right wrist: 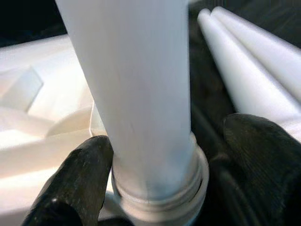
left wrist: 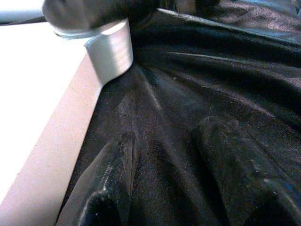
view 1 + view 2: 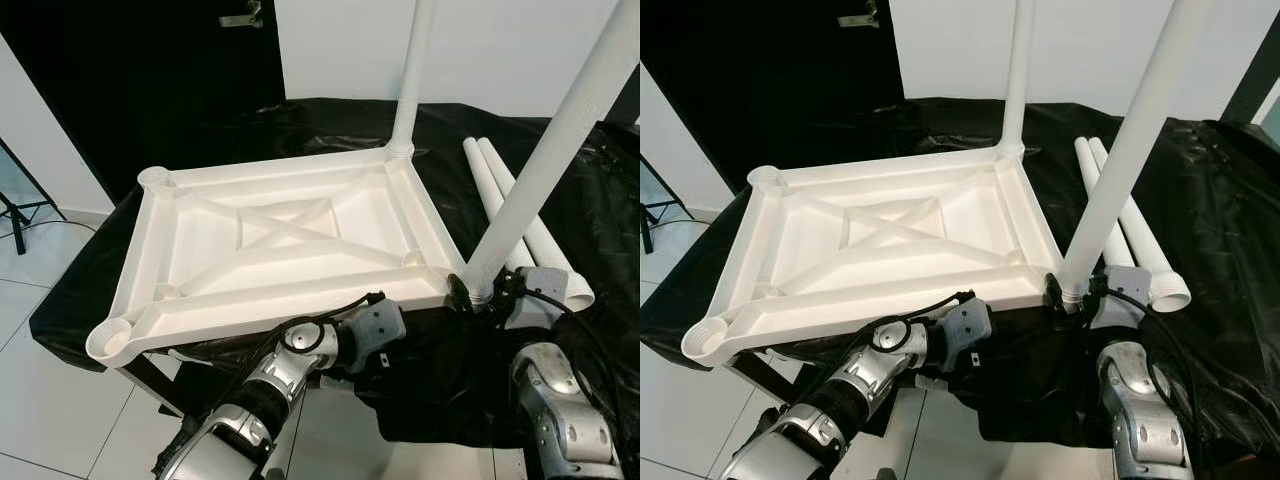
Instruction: Building children table
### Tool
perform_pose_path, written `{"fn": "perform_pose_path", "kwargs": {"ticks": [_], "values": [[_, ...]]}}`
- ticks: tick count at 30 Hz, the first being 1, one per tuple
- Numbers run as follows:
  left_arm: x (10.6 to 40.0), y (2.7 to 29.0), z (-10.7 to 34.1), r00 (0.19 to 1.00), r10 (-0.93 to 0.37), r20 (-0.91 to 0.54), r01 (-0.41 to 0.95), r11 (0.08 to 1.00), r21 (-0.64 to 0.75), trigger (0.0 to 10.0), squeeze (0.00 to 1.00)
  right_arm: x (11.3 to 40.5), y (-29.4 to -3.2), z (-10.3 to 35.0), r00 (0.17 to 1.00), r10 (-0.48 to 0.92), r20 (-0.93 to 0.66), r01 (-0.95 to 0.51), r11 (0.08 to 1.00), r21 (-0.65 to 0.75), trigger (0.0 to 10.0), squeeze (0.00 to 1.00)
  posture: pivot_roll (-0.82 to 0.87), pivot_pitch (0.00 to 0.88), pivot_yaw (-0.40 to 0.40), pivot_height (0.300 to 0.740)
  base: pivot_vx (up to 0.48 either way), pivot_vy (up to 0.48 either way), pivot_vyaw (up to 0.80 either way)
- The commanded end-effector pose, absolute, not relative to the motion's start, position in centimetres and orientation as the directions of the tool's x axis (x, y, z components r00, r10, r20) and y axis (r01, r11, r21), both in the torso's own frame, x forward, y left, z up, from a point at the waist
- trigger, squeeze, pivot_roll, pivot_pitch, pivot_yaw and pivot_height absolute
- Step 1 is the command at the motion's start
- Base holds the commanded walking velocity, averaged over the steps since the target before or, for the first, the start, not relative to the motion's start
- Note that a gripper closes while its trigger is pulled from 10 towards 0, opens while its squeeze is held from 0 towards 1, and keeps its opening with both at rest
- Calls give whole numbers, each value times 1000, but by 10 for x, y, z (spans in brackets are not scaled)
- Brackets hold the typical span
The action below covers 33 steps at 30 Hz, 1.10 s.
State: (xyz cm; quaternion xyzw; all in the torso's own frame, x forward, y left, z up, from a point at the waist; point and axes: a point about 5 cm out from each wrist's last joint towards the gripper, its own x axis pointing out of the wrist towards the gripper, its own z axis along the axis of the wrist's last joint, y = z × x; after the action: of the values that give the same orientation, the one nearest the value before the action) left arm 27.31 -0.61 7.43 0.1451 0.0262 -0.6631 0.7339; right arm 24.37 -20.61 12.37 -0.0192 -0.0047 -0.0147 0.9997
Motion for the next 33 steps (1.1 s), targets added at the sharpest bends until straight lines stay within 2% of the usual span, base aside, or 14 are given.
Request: {"fn": "perform_pose_path", "kwargs": {"ticks": [1,9,12,13,14,16,17,24,29,31,33], "values": [[272,-7,70,102,-961,-257,984,60,169,10000,0,240,-208,129,997,-58,42,60,997,-44,10000,0,70,0,30,740,0,0,0],[272,-10,73,99,-965,-244,984,57,171,10000,0,225,-205,123,999,-50,-13,50,998,-27,10000,0,63,0,28,740,0,0,0],[273,-9,75,100,-971,-218,986,68,152,10000,0,210,-202,118,998,-16,-58,16,1000,0,10000,0,65,0,25,740,0,0,0],[273,-8,76,100,-974,-205,987,72,141,10000,0,205,-202,117,998,-14,-67,15,1000,15,8745,0,65,0,25,740,0,0,0],[273,-8,77,100,-977,-189,989,76,128,10000,0,202,-203,117,998,-17,-69,19,1000,25,1765,0,62,0,27,740,0,0,0],[273,-8,77,100,-977,-189,989,76,128,10000,0,202,-203,117,998,-17,-69,19,1000,25,1765,0,62,0,27,740,0,0,0],[273,-8,79,100,-980,-171,990,80,117,10000,0,201,-204,117,998,-12,-69,14,999,34,0,0,62,0,27,740,0,0,0],[276,-2,101,48,-998,-34,997,46,59,10000,0,210,-192,107,987,92,-131,-84,995,60,0,0,85,0,19,740,0,0,0],[278,2,105,47,-999,-17,997,46,60,10000,0,215,-188,103,979,130,-155,-120,990,71,0,0,94,0,16,740,0,0,0],[280,4,106,65,-998,-19,996,63,70,10000,0,218,-186,102,975,150,-163,-140,987,72,0,0,99,0,15,740,0,0,0],[290,9,103,150,-985,-86,983,140,117,10000,0,222,-180,98,958,210,-197,-197,977,83,0,0,108,0,15,740,0,0,0]]}}
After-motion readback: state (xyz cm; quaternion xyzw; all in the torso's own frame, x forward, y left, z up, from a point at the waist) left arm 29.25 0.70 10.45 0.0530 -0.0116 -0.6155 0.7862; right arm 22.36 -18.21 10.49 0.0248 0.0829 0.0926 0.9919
